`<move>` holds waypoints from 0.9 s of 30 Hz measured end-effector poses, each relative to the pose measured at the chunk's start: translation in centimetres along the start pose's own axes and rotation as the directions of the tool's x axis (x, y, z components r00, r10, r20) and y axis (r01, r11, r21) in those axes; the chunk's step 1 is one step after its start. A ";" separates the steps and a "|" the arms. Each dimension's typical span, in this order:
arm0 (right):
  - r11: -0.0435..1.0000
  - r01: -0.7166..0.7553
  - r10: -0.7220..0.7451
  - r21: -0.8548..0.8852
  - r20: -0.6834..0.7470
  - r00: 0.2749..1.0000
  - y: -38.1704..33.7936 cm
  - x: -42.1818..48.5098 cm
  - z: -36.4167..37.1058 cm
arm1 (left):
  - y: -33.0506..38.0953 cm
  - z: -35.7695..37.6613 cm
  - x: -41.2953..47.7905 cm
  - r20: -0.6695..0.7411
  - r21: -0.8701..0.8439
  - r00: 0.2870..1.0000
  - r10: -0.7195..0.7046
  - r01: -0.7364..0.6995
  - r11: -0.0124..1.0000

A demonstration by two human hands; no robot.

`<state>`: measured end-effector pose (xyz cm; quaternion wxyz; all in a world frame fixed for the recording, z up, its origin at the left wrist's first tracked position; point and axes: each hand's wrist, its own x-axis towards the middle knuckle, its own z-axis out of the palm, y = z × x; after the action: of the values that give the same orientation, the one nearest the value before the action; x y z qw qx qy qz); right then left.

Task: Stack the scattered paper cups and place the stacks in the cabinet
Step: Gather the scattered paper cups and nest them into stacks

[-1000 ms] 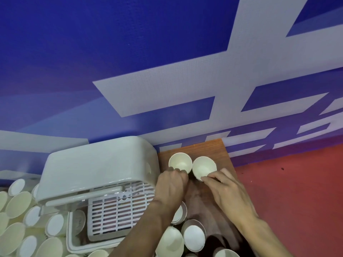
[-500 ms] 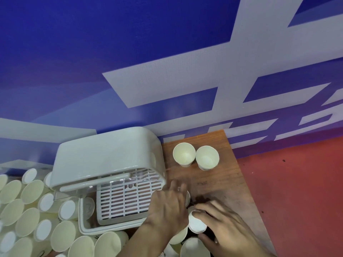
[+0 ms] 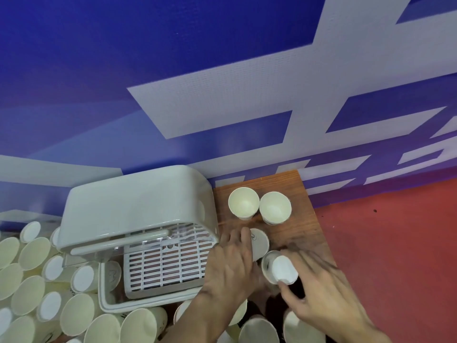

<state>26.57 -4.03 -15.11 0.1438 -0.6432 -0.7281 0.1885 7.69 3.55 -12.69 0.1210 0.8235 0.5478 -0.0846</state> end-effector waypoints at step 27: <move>0.869 -0.380 0.378 0.316 0.069 0.923 3.0 -2.8 0.9 | 2.1 2.8 0.6 0.090 -0.134 0.995 0.038 -0.025 0.991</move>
<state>29.12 -6.58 -17.19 0.2057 -0.7403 -0.5474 0.3317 9.86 2.47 -15.27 0.2021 0.8173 0.5330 -0.0840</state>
